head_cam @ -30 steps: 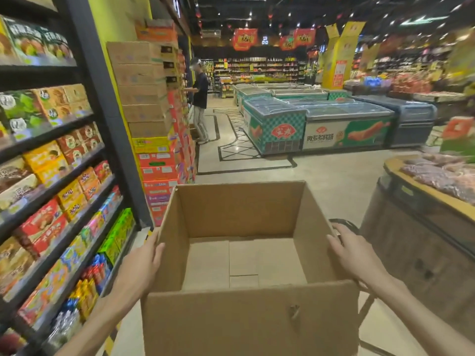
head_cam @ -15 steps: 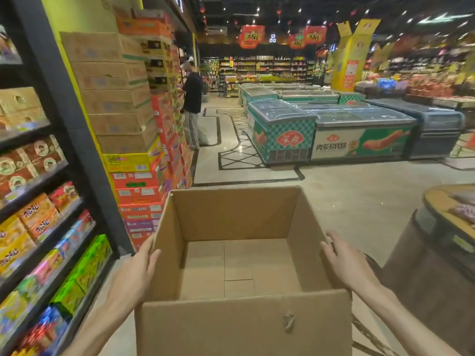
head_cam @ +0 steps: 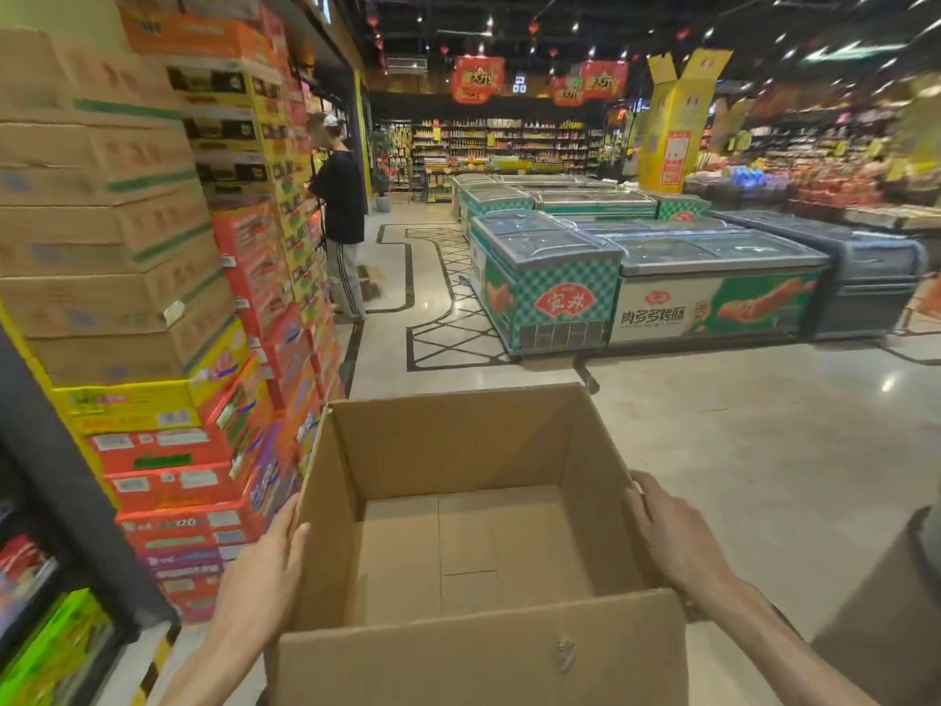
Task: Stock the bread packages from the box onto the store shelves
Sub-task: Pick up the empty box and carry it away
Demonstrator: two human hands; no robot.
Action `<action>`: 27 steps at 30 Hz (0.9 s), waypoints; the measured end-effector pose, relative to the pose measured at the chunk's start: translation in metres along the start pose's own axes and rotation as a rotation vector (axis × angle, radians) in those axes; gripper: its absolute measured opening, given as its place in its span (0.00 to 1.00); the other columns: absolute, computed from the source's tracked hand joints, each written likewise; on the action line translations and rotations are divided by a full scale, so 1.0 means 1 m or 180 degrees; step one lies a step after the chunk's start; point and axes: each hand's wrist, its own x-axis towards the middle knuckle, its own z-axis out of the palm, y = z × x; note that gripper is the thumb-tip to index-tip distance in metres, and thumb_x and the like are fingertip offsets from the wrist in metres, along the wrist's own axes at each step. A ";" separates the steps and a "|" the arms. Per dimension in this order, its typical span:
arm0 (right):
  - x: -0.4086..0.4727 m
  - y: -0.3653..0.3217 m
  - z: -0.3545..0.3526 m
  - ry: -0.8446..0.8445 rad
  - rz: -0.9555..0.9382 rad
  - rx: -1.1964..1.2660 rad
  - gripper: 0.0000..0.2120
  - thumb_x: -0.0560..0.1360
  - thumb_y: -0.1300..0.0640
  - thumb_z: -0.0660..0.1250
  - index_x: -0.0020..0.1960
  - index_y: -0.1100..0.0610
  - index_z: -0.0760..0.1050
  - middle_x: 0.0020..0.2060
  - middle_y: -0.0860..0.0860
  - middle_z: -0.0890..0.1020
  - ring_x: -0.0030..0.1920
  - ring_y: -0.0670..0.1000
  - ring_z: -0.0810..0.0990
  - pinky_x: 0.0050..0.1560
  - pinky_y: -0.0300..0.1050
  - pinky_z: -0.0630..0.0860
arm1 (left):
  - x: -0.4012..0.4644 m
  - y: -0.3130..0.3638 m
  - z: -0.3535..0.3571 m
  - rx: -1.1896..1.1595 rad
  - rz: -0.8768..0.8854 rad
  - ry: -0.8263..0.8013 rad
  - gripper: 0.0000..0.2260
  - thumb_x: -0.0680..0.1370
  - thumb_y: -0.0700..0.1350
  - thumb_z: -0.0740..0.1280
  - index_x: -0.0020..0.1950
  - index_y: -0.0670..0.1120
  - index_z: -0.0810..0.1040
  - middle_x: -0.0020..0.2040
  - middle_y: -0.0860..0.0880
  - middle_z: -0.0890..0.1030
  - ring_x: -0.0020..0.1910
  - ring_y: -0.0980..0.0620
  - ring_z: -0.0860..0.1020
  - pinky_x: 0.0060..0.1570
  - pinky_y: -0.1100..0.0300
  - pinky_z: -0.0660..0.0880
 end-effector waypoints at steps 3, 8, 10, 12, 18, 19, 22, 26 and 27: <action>0.084 0.003 0.016 -0.0072 0.0017 0.0010 0.20 0.87 0.46 0.51 0.75 0.49 0.69 0.54 0.56 0.87 0.55 0.62 0.84 0.50 0.53 0.77 | 0.066 0.023 0.028 0.0064 0.0054 0.0109 0.23 0.84 0.54 0.58 0.79 0.52 0.65 0.65 0.43 0.81 0.59 0.40 0.81 0.54 0.46 0.80; 0.227 0.009 0.052 -0.0188 -0.0190 0.0055 0.19 0.87 0.46 0.51 0.74 0.49 0.70 0.53 0.54 0.87 0.52 0.60 0.84 0.49 0.53 0.77 | 0.168 0.053 0.086 0.0157 -0.0043 0.0266 0.21 0.84 0.52 0.59 0.77 0.50 0.67 0.61 0.41 0.82 0.57 0.39 0.82 0.53 0.45 0.81; 0.288 0.010 0.068 -0.0215 -0.0287 0.0071 0.19 0.86 0.46 0.50 0.73 0.48 0.70 0.52 0.53 0.87 0.50 0.60 0.85 0.48 0.54 0.78 | 0.205 0.066 0.109 0.0143 -0.0107 0.0350 0.21 0.84 0.52 0.58 0.78 0.51 0.66 0.61 0.42 0.82 0.57 0.39 0.82 0.53 0.46 0.80; 0.353 0.009 0.083 -0.0356 -0.0368 0.0065 0.20 0.86 0.45 0.50 0.74 0.47 0.69 0.53 0.53 0.87 0.51 0.60 0.85 0.51 0.54 0.79 | 0.241 0.082 0.129 0.0142 -0.0258 0.0430 0.21 0.84 0.52 0.58 0.78 0.50 0.66 0.61 0.42 0.81 0.57 0.40 0.82 0.54 0.46 0.80; 0.522 -0.026 0.116 -0.0831 -0.0693 0.0076 0.20 0.86 0.45 0.49 0.76 0.45 0.65 0.60 0.52 0.85 0.57 0.58 0.84 0.48 0.49 0.72 | 0.327 0.113 0.171 0.0077 -0.0839 0.0531 0.22 0.84 0.51 0.58 0.79 0.53 0.64 0.64 0.43 0.82 0.57 0.37 0.82 0.55 0.46 0.77; 0.544 -0.033 0.123 -0.0903 -0.0715 0.0128 0.21 0.86 0.44 0.48 0.76 0.44 0.65 0.59 0.52 0.85 0.56 0.58 0.83 0.49 0.50 0.73 | 0.337 0.117 0.176 0.0075 -0.0944 0.0570 0.22 0.84 0.51 0.57 0.79 0.53 0.63 0.63 0.43 0.83 0.56 0.38 0.83 0.54 0.47 0.78; 0.608 -0.057 0.148 -0.1032 -0.0935 0.0211 0.21 0.86 0.44 0.48 0.77 0.42 0.65 0.56 0.52 0.86 0.46 0.55 0.80 0.54 0.52 0.77 | 0.367 0.127 0.191 0.0137 -0.1289 0.0730 0.23 0.84 0.52 0.55 0.80 0.55 0.60 0.64 0.46 0.82 0.58 0.41 0.82 0.57 0.47 0.78; 0.688 -0.102 0.192 -0.1146 -0.1384 0.0138 0.21 0.86 0.44 0.49 0.77 0.42 0.64 0.58 0.52 0.86 0.54 0.57 0.84 0.51 0.51 0.74 | 0.411 0.120 0.222 -0.0008 -0.1846 0.0745 0.23 0.84 0.56 0.52 0.80 0.60 0.56 0.69 0.47 0.78 0.60 0.43 0.81 0.60 0.46 0.78; 0.709 -0.114 0.206 -0.1241 -0.1455 0.0141 0.24 0.84 0.41 0.47 0.77 0.42 0.65 0.59 0.52 0.85 0.56 0.56 0.84 0.55 0.53 0.77 | 0.422 0.116 0.230 -0.0111 -0.1992 0.0765 0.24 0.83 0.58 0.50 0.80 0.61 0.55 0.69 0.47 0.77 0.60 0.43 0.81 0.60 0.47 0.78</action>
